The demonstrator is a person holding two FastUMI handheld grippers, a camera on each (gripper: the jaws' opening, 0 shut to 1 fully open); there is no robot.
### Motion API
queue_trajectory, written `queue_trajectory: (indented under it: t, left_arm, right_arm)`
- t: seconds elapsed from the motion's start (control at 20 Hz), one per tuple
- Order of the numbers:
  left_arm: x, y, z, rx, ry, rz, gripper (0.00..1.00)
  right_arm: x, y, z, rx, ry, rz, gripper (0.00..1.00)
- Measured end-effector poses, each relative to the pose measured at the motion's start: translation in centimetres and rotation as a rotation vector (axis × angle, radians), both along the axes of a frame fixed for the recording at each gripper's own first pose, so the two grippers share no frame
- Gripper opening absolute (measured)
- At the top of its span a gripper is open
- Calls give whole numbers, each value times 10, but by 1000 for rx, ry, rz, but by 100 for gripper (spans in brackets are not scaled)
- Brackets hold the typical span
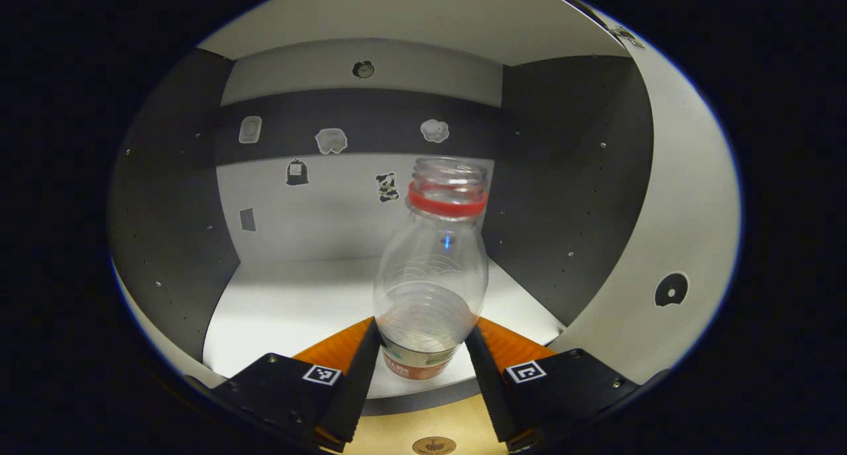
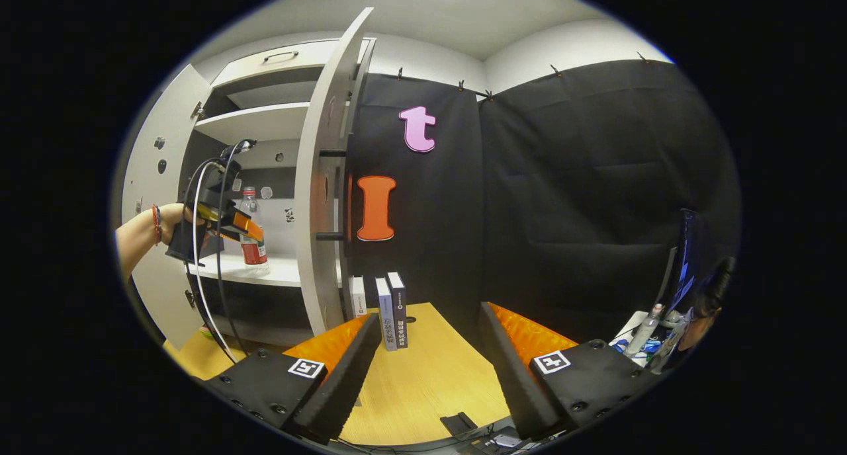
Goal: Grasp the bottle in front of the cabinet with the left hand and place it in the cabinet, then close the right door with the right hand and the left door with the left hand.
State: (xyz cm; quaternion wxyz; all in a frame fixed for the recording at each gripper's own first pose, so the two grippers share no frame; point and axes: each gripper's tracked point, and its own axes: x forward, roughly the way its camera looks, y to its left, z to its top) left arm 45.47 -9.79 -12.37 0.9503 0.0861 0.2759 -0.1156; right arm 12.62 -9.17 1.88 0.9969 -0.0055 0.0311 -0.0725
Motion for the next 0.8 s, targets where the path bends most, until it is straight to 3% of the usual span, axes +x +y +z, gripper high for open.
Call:
queue_trajectory:
  t: [0.4, 0.65, 0.8]
  left_arm:
    - [6, 7, -1, 15, -8, 29, 80]
    - [2, 13, 7, 17, -34, 46, 95]
    - [-5, 12, 21, -14, -69, 67, 95]
  right_arm:
    - [13, 2, -2, -4, 8, 17, 99]
    - [21, 8, -3, -6, 14, 40, 99]
    - [21, 13, -4, -5, 17, 51, 99]
